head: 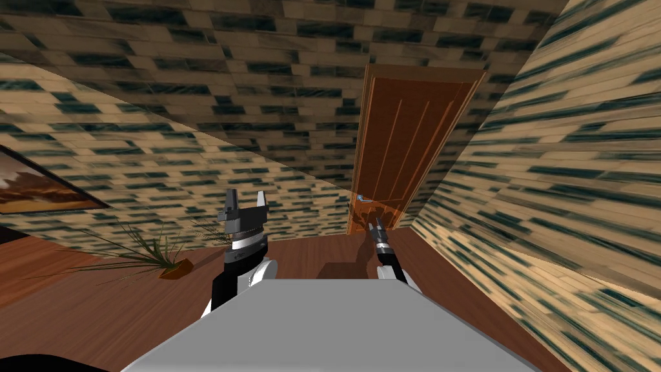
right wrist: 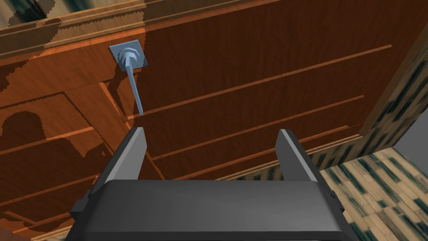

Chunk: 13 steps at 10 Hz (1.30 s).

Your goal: Pull the door open

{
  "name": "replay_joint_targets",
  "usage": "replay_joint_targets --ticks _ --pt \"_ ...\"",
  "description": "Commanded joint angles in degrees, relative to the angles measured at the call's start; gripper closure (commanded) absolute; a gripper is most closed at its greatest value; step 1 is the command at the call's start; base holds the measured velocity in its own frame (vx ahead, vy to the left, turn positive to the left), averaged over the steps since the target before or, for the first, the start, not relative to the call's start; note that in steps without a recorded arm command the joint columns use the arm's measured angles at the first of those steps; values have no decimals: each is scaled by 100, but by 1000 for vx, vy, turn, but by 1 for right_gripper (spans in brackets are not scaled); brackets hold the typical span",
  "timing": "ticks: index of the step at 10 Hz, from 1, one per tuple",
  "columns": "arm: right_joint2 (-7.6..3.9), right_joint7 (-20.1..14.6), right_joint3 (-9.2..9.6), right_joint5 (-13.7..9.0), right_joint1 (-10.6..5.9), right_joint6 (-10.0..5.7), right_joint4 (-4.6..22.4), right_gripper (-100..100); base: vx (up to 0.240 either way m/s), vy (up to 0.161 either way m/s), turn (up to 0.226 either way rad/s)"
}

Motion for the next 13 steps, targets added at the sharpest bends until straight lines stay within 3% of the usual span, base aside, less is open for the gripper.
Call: replay_joint_targets --ticks 1,13 --pt "-8 -9 9 -7 -69 -50 164 -100 45 -48 22" --pt "-223 -165 188 -154 -745 -571 1956 -100 73 -75 71"
